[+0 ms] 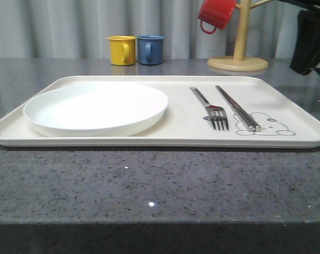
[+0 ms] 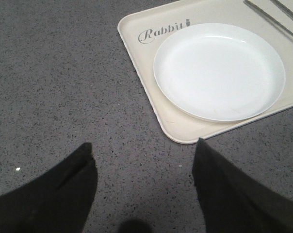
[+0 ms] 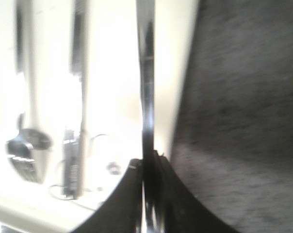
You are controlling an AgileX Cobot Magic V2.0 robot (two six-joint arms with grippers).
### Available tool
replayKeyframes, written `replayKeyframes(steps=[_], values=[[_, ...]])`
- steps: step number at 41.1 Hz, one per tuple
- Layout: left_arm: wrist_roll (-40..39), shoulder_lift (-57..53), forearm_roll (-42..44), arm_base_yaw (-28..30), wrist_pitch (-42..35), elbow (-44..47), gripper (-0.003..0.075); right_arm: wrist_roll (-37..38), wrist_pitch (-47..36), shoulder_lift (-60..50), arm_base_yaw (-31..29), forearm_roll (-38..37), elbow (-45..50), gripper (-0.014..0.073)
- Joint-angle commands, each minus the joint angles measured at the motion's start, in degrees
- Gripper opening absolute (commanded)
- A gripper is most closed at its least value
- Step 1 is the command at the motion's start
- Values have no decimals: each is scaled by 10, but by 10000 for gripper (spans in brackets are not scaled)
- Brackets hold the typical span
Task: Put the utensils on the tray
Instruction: 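Lower the spoon onto the tray beside the chopsticks and release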
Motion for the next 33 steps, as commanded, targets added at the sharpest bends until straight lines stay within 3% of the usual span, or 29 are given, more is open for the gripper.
replayKeyframes(steps=[1,6,16,33], values=[[-5,1,-2,-4,-39,-14,422,65,-28,-27,25,11,3,-15],[-5,1,-2,-4,-39,-14,422,114,-76,-27,38,12,23,-15],[-5,1,-2,-4,-39,-14,422,114,-105,-26,40,11,26,-15],[-5,1,-2,-4,-39,-14,422,114,-82,14,40,5,26,15]])
